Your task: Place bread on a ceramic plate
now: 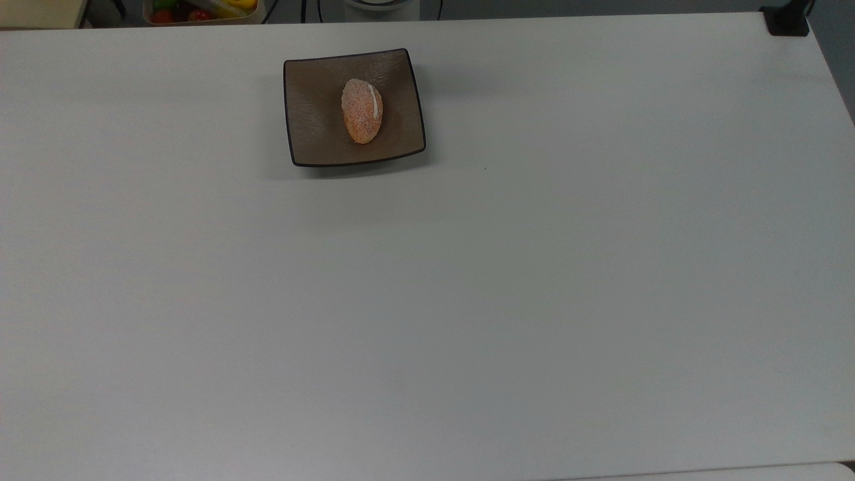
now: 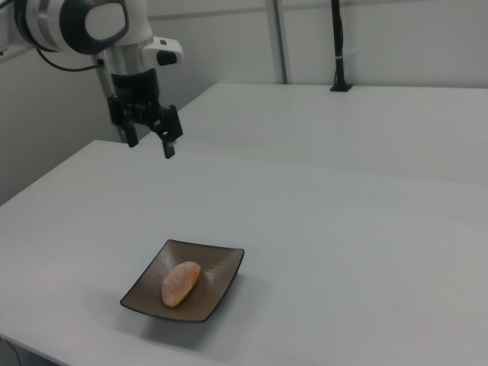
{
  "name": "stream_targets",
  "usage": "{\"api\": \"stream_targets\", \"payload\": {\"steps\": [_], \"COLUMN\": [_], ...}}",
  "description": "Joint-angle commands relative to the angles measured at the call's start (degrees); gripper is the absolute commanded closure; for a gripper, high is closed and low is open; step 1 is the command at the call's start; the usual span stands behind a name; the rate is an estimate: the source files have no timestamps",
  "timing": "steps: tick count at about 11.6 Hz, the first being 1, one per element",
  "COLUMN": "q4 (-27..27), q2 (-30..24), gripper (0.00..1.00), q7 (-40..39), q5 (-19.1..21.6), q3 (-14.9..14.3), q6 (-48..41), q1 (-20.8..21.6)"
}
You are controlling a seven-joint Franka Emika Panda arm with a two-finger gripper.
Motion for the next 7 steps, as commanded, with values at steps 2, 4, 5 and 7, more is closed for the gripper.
{"api": "stream_targets", "payload": {"steps": [2,4,5,7], "q4": [0.8,0.09,0.09,0.0], "q2": [4.04,4.04,4.04,4.13], "gripper": [0.0,0.0,0.0,0.0], "q7": [-0.04,-0.04,0.04,0.22], "q5": [-0.17,-0.08,-0.08,-0.08], "q3": [0.26,0.26,0.26,0.26], "q6": [12.7,13.87,13.69,13.61], "q1": [0.76,0.85,1.55,1.56]}}
